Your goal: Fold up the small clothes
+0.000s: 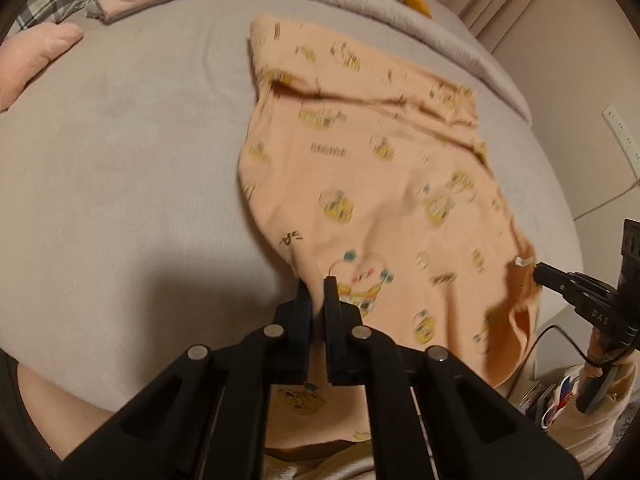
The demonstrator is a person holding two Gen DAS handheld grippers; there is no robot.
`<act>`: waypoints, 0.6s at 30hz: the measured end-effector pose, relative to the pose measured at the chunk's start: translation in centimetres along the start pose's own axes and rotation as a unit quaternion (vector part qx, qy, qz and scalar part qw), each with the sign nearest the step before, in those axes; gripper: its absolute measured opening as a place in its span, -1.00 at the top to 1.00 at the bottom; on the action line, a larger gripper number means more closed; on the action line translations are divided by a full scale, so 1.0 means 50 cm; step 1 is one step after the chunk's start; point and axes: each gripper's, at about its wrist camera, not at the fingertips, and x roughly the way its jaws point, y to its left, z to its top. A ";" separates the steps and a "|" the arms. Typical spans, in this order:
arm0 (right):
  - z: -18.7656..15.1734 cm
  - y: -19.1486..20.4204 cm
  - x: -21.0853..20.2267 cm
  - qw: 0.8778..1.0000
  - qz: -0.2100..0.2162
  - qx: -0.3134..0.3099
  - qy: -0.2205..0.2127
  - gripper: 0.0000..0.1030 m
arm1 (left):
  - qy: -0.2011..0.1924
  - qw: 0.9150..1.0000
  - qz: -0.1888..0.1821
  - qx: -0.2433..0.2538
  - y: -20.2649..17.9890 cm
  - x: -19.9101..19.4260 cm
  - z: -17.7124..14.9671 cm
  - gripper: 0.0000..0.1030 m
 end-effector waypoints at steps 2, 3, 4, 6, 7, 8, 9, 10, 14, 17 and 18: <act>0.024 -0.003 -0.012 1.000 0.008 0.001 -0.018 0.91 | -0.007 1.000 -0.010 -0.003 -0.002 -0.012 0.019 0.92; 0.038 -0.007 -0.016 1.000 0.014 0.005 -0.027 0.90 | -0.010 1.000 -0.013 -0.005 -0.003 -0.017 0.030 0.92; 0.049 -0.011 -0.017 0.999 0.016 0.009 -0.032 0.91 | -0.015 1.000 -0.015 -0.007 -0.004 -0.022 0.046 0.91; 0.073 -0.019 -0.013 0.999 0.013 0.015 -0.042 0.91 | -0.020 1.000 -0.013 -0.015 -0.001 -0.023 0.071 0.91; 0.083 -0.025 -0.009 0.999 0.011 0.019 -0.045 0.96 | -0.020 0.999 -0.014 -0.021 0.003 -0.022 0.089 0.91; 0.091 -0.032 -0.007 0.999 0.011 0.024 -0.048 0.96 | -0.020 0.999 -0.017 -0.024 0.007 -0.021 0.100 0.91; 0.104 -0.042 -0.002 0.998 0.011 0.032 -0.051 0.96 | -0.018 0.999 -0.022 -0.028 0.008 -0.014 0.117 0.91; 0.114 -0.050 0.004 0.998 0.011 0.039 -0.053 0.96 | -0.017 0.999 -0.023 -0.030 0.010 -0.009 0.127 0.91; 0.143 -0.078 0.033 0.997 0.012 0.058 -0.043 0.96 | 0.000 0.999 -0.018 -0.040 0.016 0.032 0.169 0.91; 0.149 -0.084 0.053 0.998 0.041 0.053 -0.019 0.96 | 0.011 0.999 -0.019 -0.049 0.024 0.062 0.194 0.91; 0.147 -0.082 0.050 0.998 0.044 0.043 -0.013 0.95 | 0.014 0.999 -0.017 -0.050 0.026 0.071 0.201 0.91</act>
